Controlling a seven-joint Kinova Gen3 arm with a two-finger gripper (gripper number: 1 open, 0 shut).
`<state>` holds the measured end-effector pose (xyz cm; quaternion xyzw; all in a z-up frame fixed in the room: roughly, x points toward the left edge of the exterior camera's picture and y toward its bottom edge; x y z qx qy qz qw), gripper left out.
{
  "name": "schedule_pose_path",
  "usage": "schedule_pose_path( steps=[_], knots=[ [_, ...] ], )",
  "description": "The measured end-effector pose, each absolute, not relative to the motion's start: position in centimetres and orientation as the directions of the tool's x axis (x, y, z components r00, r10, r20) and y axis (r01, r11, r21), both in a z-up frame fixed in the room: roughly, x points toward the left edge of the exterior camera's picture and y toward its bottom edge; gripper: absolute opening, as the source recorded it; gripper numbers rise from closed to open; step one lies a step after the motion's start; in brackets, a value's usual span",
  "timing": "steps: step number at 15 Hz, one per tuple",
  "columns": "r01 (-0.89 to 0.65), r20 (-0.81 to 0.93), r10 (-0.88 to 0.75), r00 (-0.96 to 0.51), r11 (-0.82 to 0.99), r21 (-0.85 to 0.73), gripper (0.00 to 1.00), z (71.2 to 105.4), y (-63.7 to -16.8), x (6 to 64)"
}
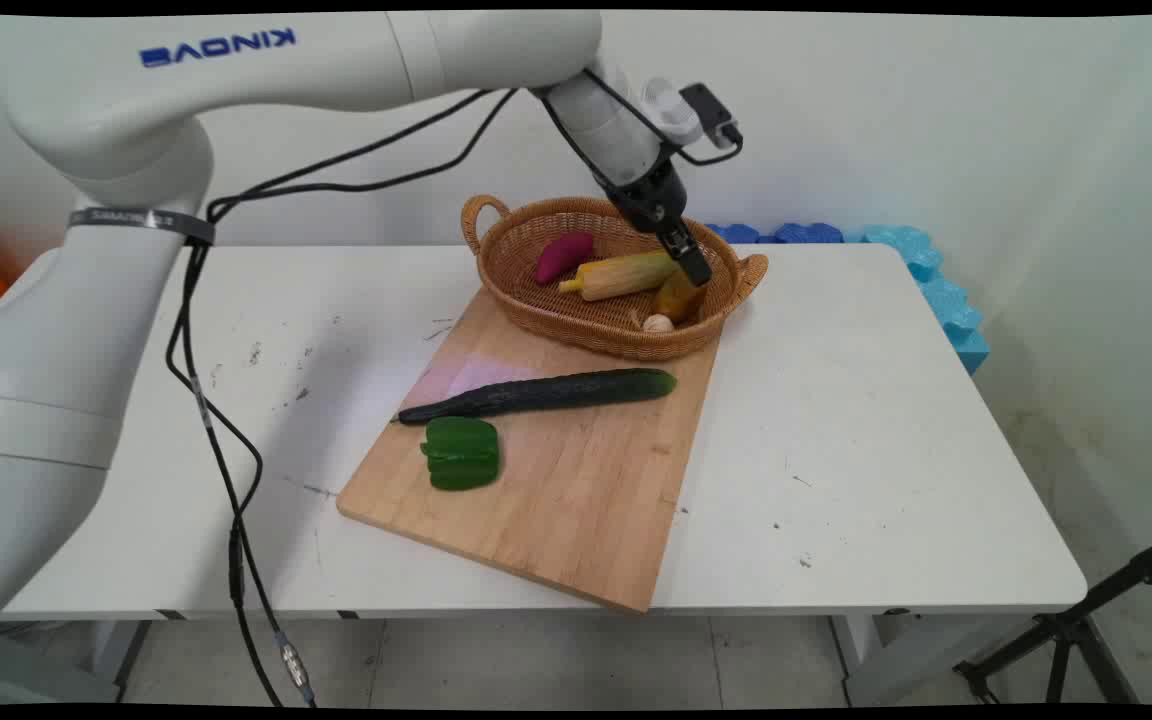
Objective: Pick up the cucumber from the cutting board
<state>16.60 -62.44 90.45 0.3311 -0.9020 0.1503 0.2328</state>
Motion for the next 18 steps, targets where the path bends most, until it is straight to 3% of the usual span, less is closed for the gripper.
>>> schedule_pose_path(
  steps=[9,14,18],
  knots=[
    [-0.630,0.591,-0.450,-0.669,0.766,-0.131,1.00,98.8,-56.0,18.5],
    [-0.618,0.584,-0.452,-0.674,0.778,-0.110,1.00,100.6,-51.8,21.7],
    [-0.604,0.552,-0.466,-0.691,0.792,-0.087,1.00,100.0,-48.2,24.7]
  ],
)
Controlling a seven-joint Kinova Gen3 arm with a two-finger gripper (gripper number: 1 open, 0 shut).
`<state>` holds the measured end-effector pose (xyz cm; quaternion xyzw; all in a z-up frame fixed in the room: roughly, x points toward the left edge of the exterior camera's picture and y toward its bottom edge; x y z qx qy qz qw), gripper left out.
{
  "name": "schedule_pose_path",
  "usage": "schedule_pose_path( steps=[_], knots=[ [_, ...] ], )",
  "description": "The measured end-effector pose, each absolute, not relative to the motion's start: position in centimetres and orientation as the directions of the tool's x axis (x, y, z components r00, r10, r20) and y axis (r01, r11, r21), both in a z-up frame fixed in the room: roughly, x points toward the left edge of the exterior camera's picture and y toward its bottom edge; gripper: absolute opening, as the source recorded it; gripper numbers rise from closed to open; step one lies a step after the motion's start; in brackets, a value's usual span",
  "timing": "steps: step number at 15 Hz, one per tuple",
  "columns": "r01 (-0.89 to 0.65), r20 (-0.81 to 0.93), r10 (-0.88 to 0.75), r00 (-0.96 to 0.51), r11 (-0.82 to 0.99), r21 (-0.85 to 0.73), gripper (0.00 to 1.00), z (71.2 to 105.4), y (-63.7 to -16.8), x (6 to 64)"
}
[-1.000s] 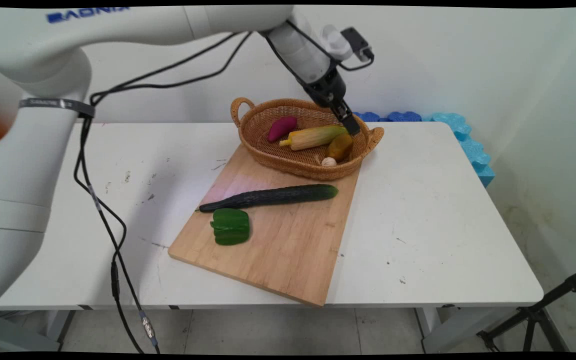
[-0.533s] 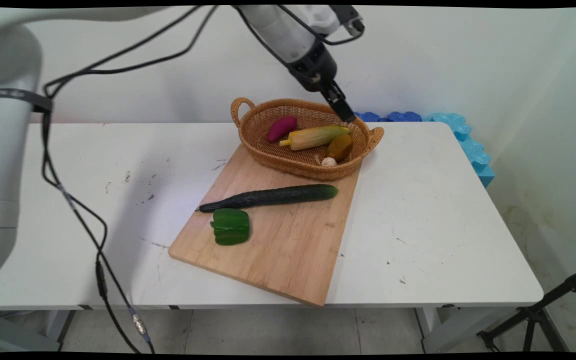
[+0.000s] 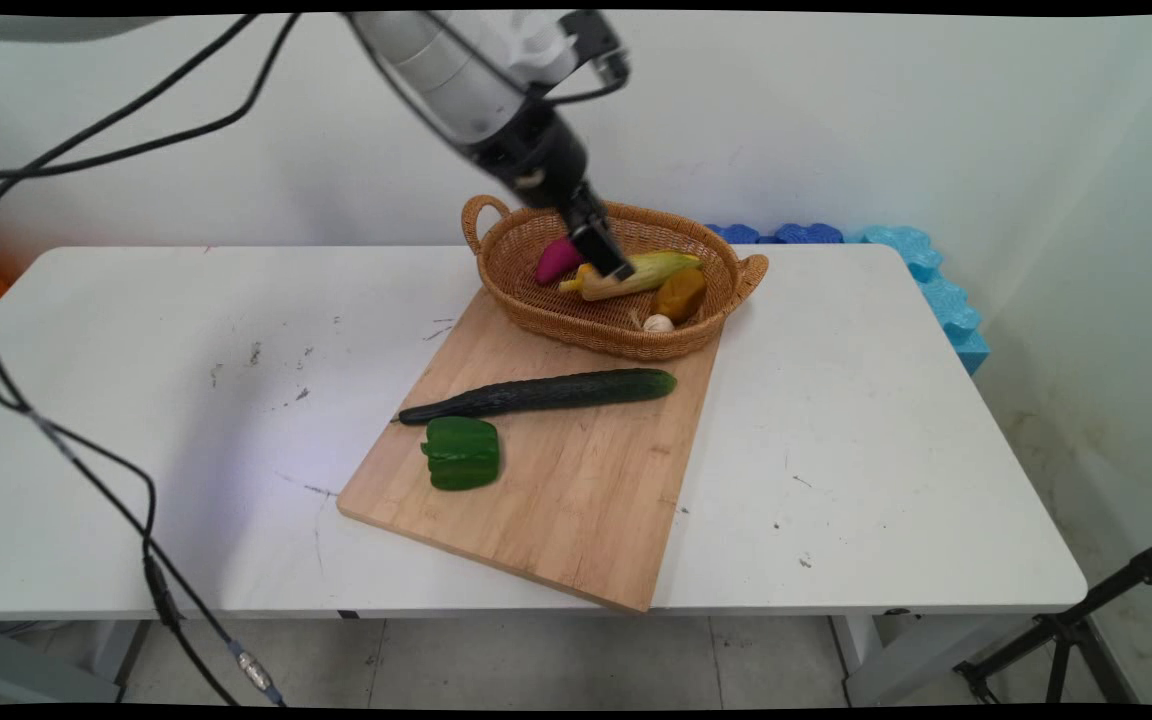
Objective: Pick up the cucumber from the cutting board
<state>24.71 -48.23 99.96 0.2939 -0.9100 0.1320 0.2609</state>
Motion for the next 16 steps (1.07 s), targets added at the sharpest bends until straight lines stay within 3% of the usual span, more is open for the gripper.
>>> schedule_pose_path(
  steps=[6,16],
  knots=[
    [-0.597,0.484,-0.498,-0.719,0.800,-0.063,1.00,95.3,-45.0,28.2],
    [-0.574,0.435,-0.504,-0.746,0.818,-0.036,1.00,87.9,-45.2,29.0]
  ],
)
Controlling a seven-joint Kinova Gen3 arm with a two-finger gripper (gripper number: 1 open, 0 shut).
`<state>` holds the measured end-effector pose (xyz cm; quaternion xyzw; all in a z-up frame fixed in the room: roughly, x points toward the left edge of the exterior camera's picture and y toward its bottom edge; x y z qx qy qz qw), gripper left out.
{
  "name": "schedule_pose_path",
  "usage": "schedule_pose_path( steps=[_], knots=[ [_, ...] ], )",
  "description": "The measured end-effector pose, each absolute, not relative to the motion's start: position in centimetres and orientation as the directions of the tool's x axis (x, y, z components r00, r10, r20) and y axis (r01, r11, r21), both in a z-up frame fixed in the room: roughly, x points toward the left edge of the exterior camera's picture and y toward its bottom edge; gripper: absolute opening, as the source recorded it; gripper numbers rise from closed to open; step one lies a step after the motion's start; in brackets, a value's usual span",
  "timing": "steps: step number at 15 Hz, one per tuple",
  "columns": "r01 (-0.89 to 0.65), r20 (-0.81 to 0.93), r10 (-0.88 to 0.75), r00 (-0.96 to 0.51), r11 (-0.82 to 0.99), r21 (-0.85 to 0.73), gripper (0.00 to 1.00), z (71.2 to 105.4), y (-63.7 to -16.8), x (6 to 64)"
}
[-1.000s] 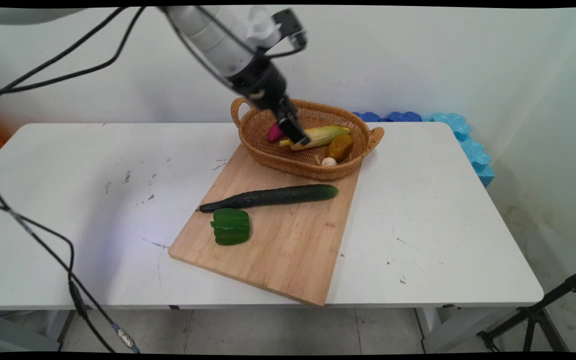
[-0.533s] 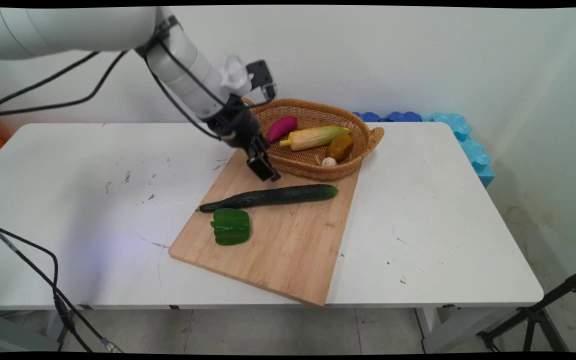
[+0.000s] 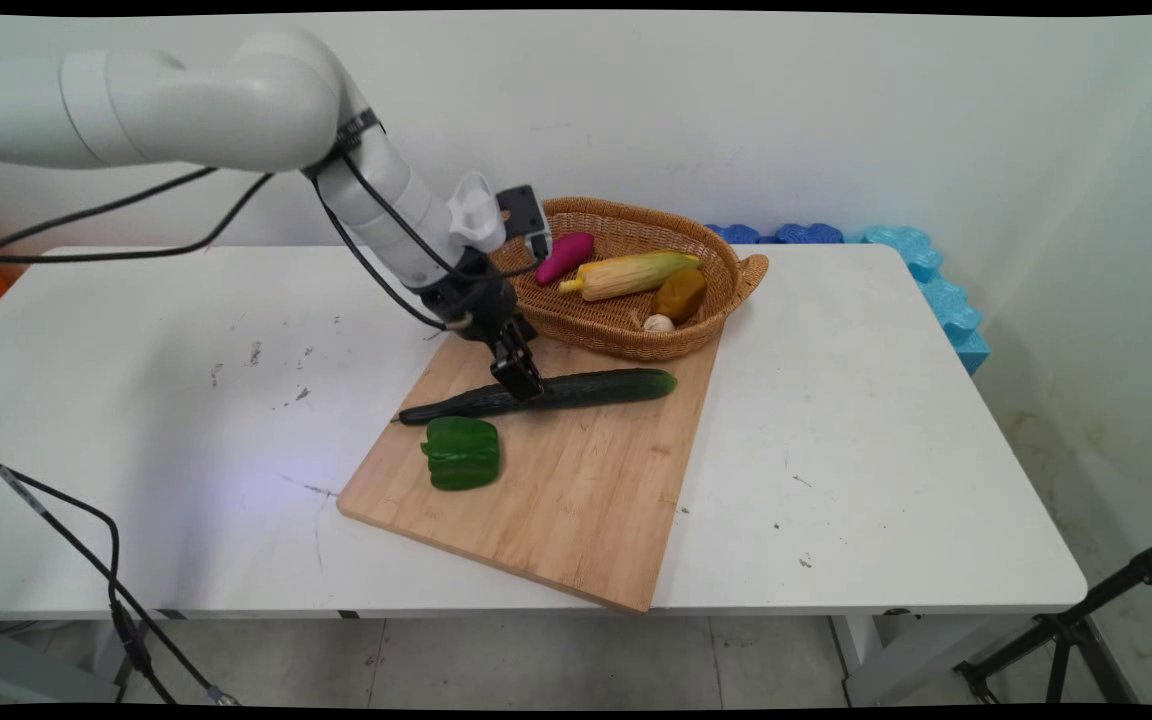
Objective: Pick up the cucumber from the cutting board
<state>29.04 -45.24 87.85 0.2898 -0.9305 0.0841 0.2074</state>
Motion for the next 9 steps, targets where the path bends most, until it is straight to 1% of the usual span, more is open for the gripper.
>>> schedule_pose_path(
  steps=[9],
  knots=[
    [-0.573,0.434,-0.508,-0.744,0.819,-0.024,1.00,84.6,-46.0,28.8]
  ],
)
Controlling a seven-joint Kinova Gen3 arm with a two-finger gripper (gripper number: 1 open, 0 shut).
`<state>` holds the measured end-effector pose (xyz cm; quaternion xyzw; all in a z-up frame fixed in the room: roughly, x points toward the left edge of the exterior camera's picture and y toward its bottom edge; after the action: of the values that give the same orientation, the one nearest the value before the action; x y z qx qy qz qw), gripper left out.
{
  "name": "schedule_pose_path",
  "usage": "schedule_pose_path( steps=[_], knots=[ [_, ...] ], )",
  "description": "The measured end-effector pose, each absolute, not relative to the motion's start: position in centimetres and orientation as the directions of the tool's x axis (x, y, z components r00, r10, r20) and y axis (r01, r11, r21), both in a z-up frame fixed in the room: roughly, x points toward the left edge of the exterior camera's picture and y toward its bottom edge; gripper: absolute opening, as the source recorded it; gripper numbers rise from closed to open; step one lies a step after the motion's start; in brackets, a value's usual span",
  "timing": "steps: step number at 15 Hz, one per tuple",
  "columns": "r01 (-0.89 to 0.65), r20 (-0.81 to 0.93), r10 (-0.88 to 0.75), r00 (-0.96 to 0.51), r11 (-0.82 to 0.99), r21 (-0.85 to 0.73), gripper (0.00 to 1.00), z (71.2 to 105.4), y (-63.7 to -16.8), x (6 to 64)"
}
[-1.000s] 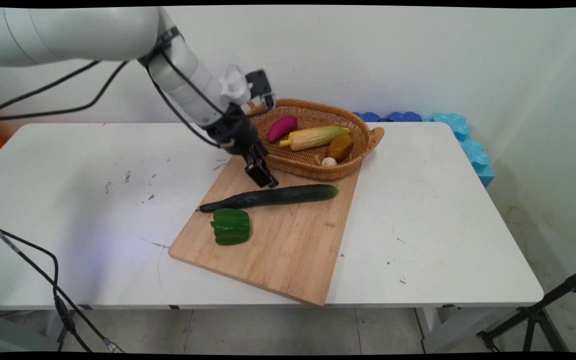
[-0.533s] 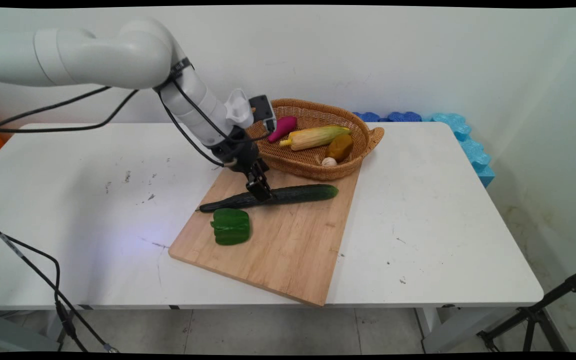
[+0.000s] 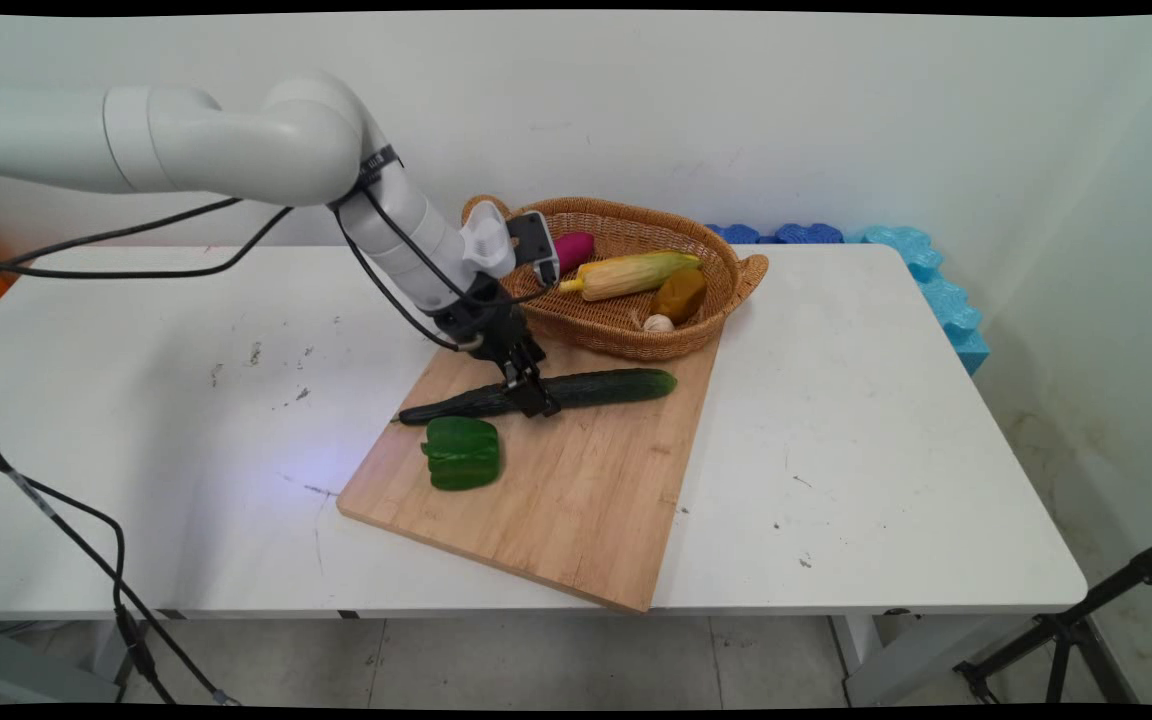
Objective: Pick up the cucumber from the cutting board, then place the picked object in the vegetable basket
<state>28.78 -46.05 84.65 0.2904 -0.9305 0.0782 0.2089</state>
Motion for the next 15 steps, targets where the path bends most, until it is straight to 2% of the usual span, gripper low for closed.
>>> schedule_pose_path(
  steps=[1,9,15],
  knots=[
    [-0.571,0.434,-0.506,-0.745,0.821,-0.023,0.00,84.4,-46.1,28.7],
    [-0.533,0.434,-0.482,-0.761,0.846,0.003,0.00,83.6,-45.6,28.5],
    [-0.486,0.474,-0.428,-0.769,0.874,0.000,0.00,87.0,-44.9,27.9]
  ],
)
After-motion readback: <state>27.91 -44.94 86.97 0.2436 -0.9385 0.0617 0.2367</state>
